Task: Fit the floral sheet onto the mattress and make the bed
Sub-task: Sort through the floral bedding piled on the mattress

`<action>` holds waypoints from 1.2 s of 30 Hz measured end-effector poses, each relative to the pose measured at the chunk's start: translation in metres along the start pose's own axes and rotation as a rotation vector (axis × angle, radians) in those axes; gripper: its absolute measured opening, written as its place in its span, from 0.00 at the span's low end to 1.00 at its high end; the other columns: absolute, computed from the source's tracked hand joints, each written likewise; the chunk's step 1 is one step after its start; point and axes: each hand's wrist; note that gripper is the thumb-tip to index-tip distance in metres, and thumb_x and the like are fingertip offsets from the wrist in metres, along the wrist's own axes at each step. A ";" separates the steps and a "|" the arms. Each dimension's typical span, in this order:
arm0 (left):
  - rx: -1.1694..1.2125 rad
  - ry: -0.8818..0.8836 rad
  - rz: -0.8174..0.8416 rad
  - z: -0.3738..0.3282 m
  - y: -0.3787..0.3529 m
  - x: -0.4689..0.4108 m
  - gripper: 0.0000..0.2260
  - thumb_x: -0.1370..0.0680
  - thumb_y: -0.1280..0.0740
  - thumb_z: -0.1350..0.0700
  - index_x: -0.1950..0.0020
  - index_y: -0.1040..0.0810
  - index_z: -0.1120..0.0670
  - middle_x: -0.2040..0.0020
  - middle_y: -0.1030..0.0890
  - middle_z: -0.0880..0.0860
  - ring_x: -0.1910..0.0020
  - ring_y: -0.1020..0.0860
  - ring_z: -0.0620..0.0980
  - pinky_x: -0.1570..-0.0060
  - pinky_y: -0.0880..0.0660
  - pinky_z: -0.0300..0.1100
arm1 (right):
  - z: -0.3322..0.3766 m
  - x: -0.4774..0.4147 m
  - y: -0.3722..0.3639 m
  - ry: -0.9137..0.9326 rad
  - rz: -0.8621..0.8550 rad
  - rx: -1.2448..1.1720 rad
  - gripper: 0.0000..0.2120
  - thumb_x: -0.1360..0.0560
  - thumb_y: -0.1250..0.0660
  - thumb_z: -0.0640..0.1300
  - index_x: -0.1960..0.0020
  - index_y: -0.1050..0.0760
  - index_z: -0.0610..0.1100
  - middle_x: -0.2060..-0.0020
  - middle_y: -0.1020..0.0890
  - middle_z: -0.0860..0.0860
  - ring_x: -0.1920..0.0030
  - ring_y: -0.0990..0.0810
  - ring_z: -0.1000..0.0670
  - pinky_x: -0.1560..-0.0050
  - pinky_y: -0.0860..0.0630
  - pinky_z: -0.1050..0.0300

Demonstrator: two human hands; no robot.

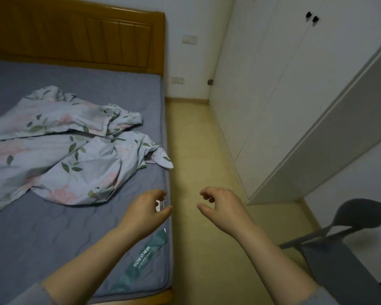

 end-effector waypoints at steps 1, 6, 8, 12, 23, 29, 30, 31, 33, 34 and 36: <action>-0.001 0.021 -0.008 -0.006 -0.005 -0.006 0.19 0.25 0.32 0.47 0.36 0.27 0.51 0.42 0.21 0.48 0.46 0.22 0.46 0.49 0.26 0.40 | -0.009 -0.008 0.003 0.012 0.010 -0.004 0.19 0.26 0.35 0.54 0.38 0.25 0.49 0.46 0.19 0.54 0.45 0.22 0.53 0.46 0.26 0.57; 0.021 0.104 -0.061 -0.022 -0.028 -0.056 0.20 0.25 0.32 0.47 0.36 0.27 0.52 0.41 0.22 0.49 0.45 0.22 0.47 0.48 0.26 0.41 | -0.046 -0.066 0.011 0.110 0.063 -0.003 0.19 0.26 0.35 0.54 0.37 0.26 0.49 0.46 0.19 0.53 0.45 0.23 0.52 0.45 0.26 0.56; 0.039 0.128 -0.081 -0.028 -0.036 -0.084 0.21 0.25 0.33 0.47 0.35 0.27 0.52 0.40 0.22 0.50 0.45 0.22 0.47 0.47 0.25 0.41 | -0.060 -0.096 0.017 0.134 0.084 0.011 0.19 0.26 0.35 0.54 0.37 0.26 0.49 0.46 0.20 0.53 0.45 0.23 0.52 0.44 0.26 0.56; 0.064 0.175 -0.112 -0.040 -0.034 -0.138 0.21 0.25 0.33 0.46 0.34 0.28 0.52 0.40 0.22 0.49 0.44 0.23 0.47 0.47 0.25 0.41 | -0.084 -0.154 0.035 0.156 0.107 0.008 0.18 0.26 0.35 0.54 0.38 0.26 0.49 0.46 0.19 0.53 0.45 0.23 0.53 0.45 0.26 0.55; 0.066 0.319 -0.267 -0.046 -0.004 -0.251 0.20 0.26 0.32 0.46 0.35 0.27 0.51 0.41 0.21 0.49 0.45 0.22 0.47 0.48 0.26 0.40 | -0.092 -0.321 0.066 0.319 0.168 -0.013 0.17 0.27 0.34 0.52 0.40 0.24 0.47 0.47 0.19 0.51 0.46 0.22 0.50 0.46 0.25 0.54; 0.047 0.447 -0.366 -0.024 0.011 -0.340 0.18 0.26 0.32 0.48 0.38 0.25 0.52 0.43 0.21 0.50 0.45 0.22 0.47 0.52 0.28 0.38 | -0.087 -0.445 0.062 0.483 0.229 -0.006 0.18 0.27 0.33 0.53 0.40 0.24 0.47 0.47 0.19 0.51 0.47 0.22 0.51 0.48 0.25 0.56; 0.046 0.475 -0.377 -0.023 0.015 -0.357 0.19 0.26 0.32 0.48 0.37 0.26 0.52 0.42 0.21 0.49 0.45 0.23 0.48 0.50 0.27 0.39 | -0.089 -0.467 0.064 0.496 0.237 -0.008 0.19 0.27 0.33 0.53 0.39 0.24 0.46 0.47 0.19 0.51 0.47 0.22 0.51 0.48 0.25 0.57; 0.044 0.504 -0.393 -0.022 0.021 -0.376 0.19 0.26 0.32 0.47 0.36 0.26 0.52 0.41 0.21 0.50 0.45 0.22 0.47 0.49 0.27 0.39 | -0.088 -0.494 0.068 0.514 0.244 -0.007 0.19 0.27 0.33 0.53 0.39 0.24 0.46 0.47 0.19 0.51 0.47 0.22 0.51 0.48 0.26 0.57; 0.063 0.553 -0.405 -0.024 0.031 -0.404 0.19 0.25 0.33 0.47 0.37 0.26 0.52 0.42 0.21 0.49 0.47 0.21 0.47 0.51 0.26 0.38 | -0.084 -0.532 0.077 0.523 0.261 -0.009 0.19 0.27 0.32 0.52 0.38 0.24 0.46 0.46 0.19 0.51 0.46 0.21 0.51 0.47 0.25 0.57; 0.071 0.581 -0.420 -0.023 0.036 -0.422 0.19 0.25 0.33 0.47 0.37 0.26 0.51 0.42 0.21 0.49 0.48 0.21 0.47 0.51 0.26 0.38 | -0.081 -0.558 0.082 0.541 0.274 -0.017 0.19 0.27 0.32 0.51 0.38 0.24 0.46 0.45 0.19 0.51 0.46 0.21 0.51 0.46 0.25 0.56; 0.065 0.621 -0.440 -0.021 0.043 -0.449 0.20 0.25 0.33 0.46 0.36 0.27 0.51 0.41 0.22 0.49 0.46 0.22 0.47 0.48 0.26 0.39 | -0.074 -0.597 0.088 0.579 0.282 -0.020 0.20 0.27 0.33 0.51 0.37 0.25 0.46 0.44 0.19 0.50 0.45 0.21 0.51 0.45 0.25 0.56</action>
Point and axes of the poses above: each hand's wrist, its own x-axis away from the middle knuckle, its own y-axis out of the back of the hand, z = x × y
